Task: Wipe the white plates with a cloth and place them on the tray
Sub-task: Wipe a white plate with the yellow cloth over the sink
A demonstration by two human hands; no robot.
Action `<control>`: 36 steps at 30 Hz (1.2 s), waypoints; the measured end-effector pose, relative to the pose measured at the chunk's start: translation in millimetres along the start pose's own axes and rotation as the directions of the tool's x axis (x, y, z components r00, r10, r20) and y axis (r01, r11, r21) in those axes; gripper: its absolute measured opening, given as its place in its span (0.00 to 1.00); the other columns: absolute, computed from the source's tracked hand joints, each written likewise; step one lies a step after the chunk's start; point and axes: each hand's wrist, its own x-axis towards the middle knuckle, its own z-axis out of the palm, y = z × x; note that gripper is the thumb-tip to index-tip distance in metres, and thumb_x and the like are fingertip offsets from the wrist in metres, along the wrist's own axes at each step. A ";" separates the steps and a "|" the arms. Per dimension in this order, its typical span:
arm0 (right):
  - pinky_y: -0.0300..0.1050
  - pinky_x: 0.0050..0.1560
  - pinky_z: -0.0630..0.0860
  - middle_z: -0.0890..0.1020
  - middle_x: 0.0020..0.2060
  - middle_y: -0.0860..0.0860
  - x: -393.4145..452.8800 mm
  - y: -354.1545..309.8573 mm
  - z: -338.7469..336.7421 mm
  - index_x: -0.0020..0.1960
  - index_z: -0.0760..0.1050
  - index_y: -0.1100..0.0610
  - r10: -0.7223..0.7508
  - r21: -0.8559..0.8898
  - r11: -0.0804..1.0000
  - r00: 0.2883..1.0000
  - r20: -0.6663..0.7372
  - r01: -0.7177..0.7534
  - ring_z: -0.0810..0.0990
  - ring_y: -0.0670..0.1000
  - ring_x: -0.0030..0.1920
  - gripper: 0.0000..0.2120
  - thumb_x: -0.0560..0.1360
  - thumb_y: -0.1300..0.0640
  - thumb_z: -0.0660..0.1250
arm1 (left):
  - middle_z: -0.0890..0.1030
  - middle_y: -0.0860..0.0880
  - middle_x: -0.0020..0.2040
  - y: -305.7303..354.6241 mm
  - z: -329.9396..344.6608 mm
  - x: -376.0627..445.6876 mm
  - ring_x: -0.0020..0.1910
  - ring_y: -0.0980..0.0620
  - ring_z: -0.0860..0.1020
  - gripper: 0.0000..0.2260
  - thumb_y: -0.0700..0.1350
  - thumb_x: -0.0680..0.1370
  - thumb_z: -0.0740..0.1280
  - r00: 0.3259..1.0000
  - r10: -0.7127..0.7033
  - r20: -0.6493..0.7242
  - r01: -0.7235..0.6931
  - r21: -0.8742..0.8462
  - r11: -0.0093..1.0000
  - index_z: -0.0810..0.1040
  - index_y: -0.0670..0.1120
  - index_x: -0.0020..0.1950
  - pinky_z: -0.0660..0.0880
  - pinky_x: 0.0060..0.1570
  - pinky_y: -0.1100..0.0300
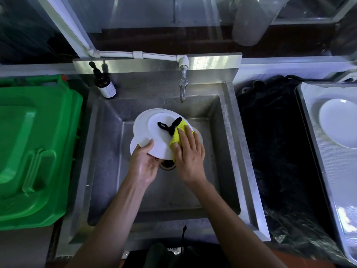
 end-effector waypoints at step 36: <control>0.38 0.65 0.65 0.72 0.73 0.50 83.0 -25.3 -75.8 0.77 0.66 0.54 -0.162 0.143 0.980 0.974 0.155 0.140 0.71 0.50 0.69 0.23 0.82 0.57 0.62 | 0.84 0.41 0.59 52.6 -44.1 -2.1 0.54 0.41 0.84 0.24 0.38 0.71 0.72 0.927 -0.200 0.317 0.006 0.522 0.853 0.77 0.43 0.67 0.83 0.44 0.46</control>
